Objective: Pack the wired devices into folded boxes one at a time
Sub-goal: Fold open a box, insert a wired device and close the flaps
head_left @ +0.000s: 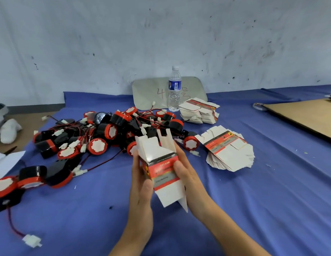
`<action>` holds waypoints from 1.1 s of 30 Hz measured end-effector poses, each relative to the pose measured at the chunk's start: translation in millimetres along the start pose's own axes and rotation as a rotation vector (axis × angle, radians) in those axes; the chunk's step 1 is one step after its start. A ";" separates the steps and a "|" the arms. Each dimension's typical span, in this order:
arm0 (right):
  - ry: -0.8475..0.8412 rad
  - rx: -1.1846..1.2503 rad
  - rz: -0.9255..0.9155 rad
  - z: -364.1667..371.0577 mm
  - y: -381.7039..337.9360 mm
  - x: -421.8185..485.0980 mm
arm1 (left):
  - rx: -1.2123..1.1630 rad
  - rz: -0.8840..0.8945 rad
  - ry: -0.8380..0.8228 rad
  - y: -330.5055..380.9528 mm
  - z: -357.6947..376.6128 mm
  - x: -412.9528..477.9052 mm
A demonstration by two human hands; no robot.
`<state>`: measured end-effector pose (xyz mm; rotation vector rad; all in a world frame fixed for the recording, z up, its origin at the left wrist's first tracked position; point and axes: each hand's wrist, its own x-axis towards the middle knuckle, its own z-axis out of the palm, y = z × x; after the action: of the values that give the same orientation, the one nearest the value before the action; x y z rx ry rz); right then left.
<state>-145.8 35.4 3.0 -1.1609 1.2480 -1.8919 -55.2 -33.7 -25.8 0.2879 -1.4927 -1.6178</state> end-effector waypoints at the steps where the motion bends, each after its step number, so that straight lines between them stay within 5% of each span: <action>1: 0.004 -0.024 -0.018 -1.0 1.3 -0.1 | 0.016 -0.016 -0.018 2.8 1.4 0.0; 24: -0.057 -0.279 -0.242 -9.2 -15.3 -2.9 | 0.109 -0.011 -0.018 12.4 1.0 -1.5; 33: 0.040 -0.370 -0.319 -5.6 -13.6 -3.4 | 0.122 -0.055 0.026 5.5 -3.0 -1.5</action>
<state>-149.4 45.8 13.3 -1.6015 1.5575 -1.9654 -49.8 -34.0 -22.2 0.4200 -1.5782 -1.5623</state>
